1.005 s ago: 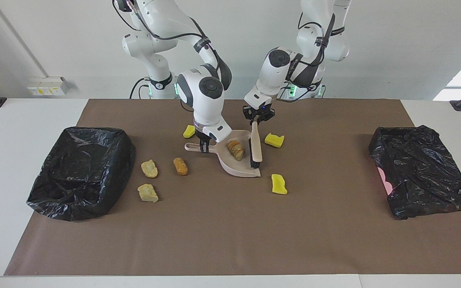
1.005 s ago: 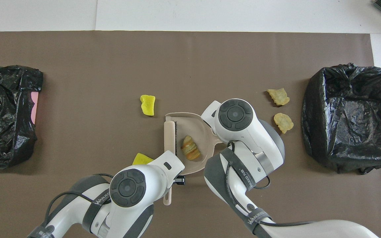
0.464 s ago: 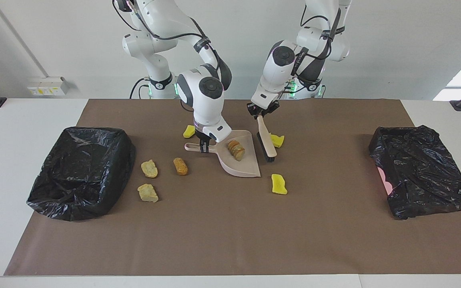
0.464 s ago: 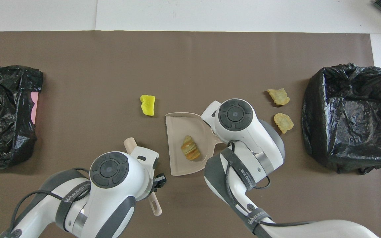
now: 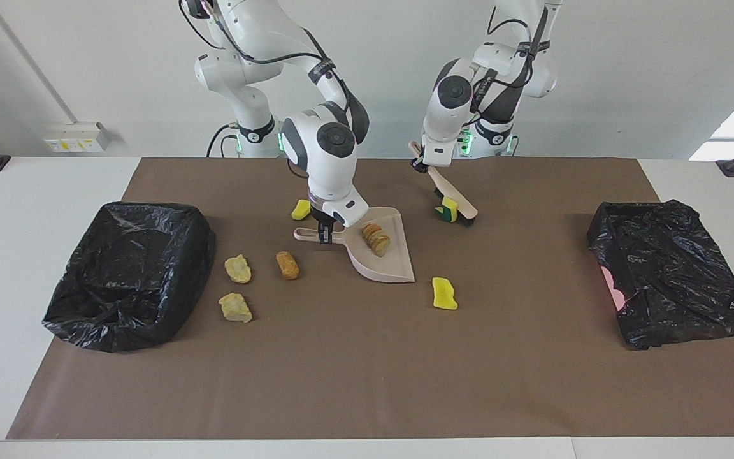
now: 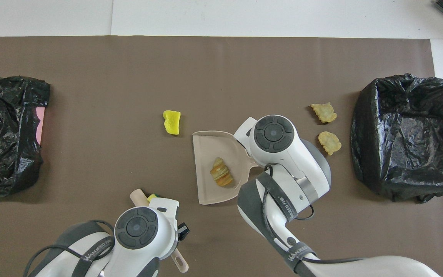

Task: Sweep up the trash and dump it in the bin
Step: 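Sweep the yellow sponge pieces into the dustpan with the brush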

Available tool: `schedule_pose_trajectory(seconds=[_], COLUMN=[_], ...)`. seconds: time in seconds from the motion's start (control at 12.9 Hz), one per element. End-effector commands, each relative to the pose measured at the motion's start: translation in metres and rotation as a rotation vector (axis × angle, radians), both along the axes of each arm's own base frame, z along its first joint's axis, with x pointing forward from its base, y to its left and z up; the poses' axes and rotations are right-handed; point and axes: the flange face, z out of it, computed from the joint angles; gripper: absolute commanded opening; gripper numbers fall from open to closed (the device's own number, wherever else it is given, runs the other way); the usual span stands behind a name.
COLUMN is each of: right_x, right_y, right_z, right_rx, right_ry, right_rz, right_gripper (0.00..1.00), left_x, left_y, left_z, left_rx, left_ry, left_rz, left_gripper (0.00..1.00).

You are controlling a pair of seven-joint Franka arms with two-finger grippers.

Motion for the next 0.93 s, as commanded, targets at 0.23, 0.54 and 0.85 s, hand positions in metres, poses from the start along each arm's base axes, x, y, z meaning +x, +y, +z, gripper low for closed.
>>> schedule_pose_trajectory(seconds=[0.23, 0.54, 0.85], right_x=[-0.002, -0.002, -0.002], right_y=[-0.001, -0.001, -0.001], right_z=[-0.002, -0.002, -0.002], right_rx=[-0.017, -0.017, -0.017], right_ry=[-0.012, -0.012, -0.013], right_rz=[-0.025, -0.025, -0.029], right_gripper=[0.00, 0.00, 0.00], left_x=[0.026, 0.061, 0.068], left_y=[-0.021, -0.042, -0.055], left_z=[-0.004, 0.008, 0.014], left_rx=[-0.117, -0.187, -0.250], left_ry=[-0.178, -0.261, -0.329], left_rz=[0.062, 0.003, -0.224], left_gripper=[0.00, 0.00, 0.00])
